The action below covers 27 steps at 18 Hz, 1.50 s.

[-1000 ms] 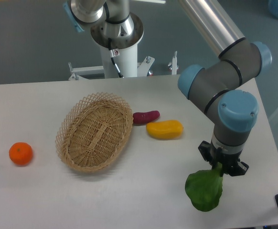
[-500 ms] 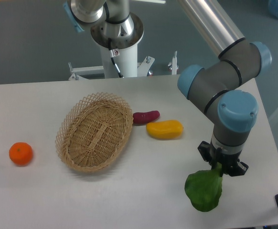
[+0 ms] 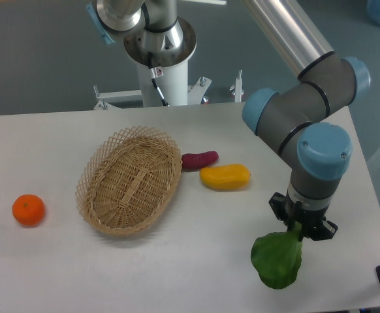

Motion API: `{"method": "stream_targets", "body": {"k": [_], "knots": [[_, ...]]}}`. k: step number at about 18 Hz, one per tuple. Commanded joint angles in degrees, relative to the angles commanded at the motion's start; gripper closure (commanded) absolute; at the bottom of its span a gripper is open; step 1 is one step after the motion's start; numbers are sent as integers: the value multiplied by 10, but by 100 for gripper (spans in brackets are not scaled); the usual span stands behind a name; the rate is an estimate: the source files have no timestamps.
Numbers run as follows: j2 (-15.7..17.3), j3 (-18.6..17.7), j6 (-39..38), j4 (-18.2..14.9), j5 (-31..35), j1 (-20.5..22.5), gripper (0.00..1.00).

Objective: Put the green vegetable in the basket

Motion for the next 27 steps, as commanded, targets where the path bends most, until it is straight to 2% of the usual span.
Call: {"method": "stream_targets", "body": {"k": [9, 13, 17, 20, 27], "knots": [[88, -105, -14, 7, -8, -61, 70], [124, -159, -16, 42, -26, -88, 70], [166, -242, -17, 83, -24, -118, 70], [196, -298, -15, 98, -23, -134, 70], [226, -359, -15, 101, -21, -193, 69]]}}
